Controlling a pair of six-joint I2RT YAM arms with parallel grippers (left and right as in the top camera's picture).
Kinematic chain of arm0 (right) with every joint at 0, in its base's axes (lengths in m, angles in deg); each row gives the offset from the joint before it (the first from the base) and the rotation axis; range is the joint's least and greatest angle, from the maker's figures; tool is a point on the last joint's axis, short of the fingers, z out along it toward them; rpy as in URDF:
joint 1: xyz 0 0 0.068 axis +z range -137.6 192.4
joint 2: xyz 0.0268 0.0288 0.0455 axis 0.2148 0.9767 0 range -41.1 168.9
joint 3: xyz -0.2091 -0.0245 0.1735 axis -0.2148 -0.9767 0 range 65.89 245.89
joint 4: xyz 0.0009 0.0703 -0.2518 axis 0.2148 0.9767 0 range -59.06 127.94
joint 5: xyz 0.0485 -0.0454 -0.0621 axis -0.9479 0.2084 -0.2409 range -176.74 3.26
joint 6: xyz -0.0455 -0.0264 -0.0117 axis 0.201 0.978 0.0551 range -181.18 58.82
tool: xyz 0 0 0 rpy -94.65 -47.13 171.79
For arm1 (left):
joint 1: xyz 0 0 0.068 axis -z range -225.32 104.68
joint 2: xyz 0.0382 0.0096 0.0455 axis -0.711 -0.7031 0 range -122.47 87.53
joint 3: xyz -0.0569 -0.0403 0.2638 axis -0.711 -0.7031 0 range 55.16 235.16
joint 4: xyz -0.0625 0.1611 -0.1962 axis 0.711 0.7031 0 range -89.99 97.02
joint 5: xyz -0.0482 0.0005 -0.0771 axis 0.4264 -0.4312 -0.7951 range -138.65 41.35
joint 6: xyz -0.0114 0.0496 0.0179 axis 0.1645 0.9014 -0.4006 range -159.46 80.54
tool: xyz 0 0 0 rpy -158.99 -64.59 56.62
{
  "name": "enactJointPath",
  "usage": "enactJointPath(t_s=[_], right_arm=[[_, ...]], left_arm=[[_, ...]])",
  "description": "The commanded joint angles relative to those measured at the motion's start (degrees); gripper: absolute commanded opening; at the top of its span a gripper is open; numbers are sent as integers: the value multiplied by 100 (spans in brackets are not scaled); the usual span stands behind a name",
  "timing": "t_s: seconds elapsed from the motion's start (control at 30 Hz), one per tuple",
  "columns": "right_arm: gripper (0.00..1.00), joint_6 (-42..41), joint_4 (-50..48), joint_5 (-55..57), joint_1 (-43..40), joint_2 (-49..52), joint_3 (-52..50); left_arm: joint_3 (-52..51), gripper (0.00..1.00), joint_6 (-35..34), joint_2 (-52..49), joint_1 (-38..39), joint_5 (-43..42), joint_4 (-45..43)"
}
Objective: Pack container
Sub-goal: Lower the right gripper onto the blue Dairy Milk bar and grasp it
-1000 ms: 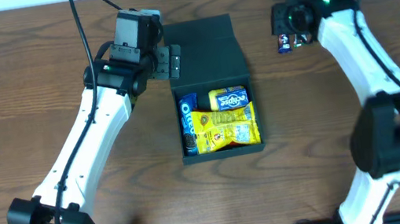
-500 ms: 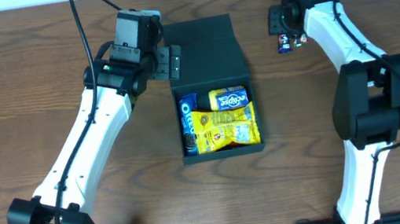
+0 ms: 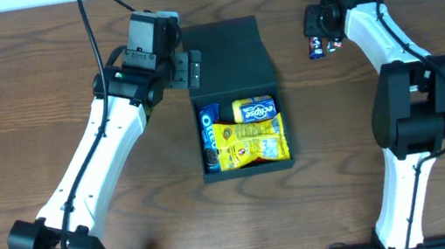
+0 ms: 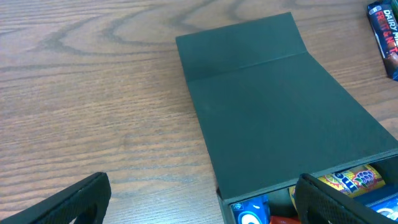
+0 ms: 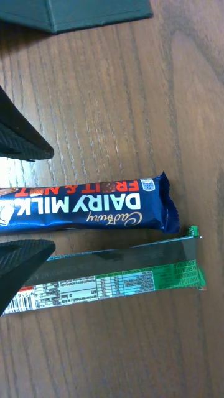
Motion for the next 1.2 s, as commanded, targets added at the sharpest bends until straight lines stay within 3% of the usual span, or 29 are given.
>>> enactJointPath(t_s=[0.0, 0.77, 0.93, 1.17], right_arm=[[42, -68, 13, -50, 35, 140, 114], [43, -85, 280, -48, 61, 485, 114], [29, -87, 354, -52, 66, 485, 114], [22, -85, 721, -94, 70, 481, 304]], left_arm=[[-26, 96, -46, 2, -37, -61, -2], [-26, 96, -46, 2, -37, -61, -2], [-26, 95, -46, 2, -37, -61, -2], [-26, 95, -44, 2, -44, -59, 2]])
